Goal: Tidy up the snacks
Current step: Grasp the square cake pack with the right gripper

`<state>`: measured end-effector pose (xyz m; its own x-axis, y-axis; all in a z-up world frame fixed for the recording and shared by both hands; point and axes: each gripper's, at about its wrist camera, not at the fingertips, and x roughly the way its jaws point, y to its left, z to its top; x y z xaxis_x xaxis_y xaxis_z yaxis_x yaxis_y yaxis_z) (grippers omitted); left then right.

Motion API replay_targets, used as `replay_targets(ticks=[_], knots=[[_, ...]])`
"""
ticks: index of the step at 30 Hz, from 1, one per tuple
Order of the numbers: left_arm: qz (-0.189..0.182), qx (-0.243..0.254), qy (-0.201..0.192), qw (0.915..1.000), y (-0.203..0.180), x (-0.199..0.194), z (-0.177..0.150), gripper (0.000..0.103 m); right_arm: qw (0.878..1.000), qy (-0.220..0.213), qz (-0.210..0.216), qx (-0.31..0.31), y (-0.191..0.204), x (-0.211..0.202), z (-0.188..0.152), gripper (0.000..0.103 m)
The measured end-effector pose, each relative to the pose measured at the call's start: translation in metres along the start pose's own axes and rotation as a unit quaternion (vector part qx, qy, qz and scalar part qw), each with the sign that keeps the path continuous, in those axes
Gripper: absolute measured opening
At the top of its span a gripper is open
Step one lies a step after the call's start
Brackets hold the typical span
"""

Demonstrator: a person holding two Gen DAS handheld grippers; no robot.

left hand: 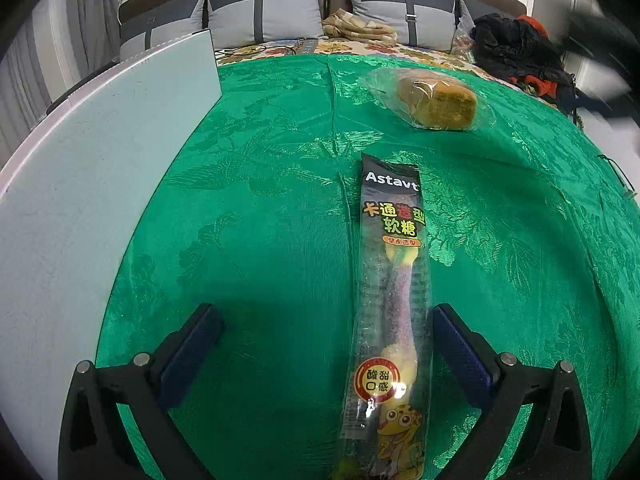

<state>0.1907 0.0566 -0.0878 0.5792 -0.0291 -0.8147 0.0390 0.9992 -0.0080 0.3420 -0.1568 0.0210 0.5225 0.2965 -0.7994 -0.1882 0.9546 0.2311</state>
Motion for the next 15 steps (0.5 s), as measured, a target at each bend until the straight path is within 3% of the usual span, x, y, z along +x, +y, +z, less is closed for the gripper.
replay_targets(ticks=[3,8,12,14,15], knots=[[0.0,0.0,0.0,1.0,0.0,0.0,0.0,0.103,0.999,0.037,-0.022,-0.013,0.021,0.044,0.038,0.089],[-0.001,0.0,0.0,1.0,0.0,0.0,0.0,0.103,0.992,0.111,-0.055,-0.019,0.038,0.114,0.046,0.091],[0.0,0.0,0.0,1.0,-0.001,0.0,0.0,0.103,0.995,0.076,-0.061,-0.009,0.038,0.111,0.04,0.087],[0.0,0.0,0.0,1.0,-0.001,0.0,0.0,0.103,0.996,0.068,-0.056,-0.005,0.034,0.106,0.037,0.074],[0.0,0.0,0.0,1.0,-0.001,0.0,0.0,0.103,0.997,0.063,-0.05,-0.011,0.032,0.099,0.036,0.073]])
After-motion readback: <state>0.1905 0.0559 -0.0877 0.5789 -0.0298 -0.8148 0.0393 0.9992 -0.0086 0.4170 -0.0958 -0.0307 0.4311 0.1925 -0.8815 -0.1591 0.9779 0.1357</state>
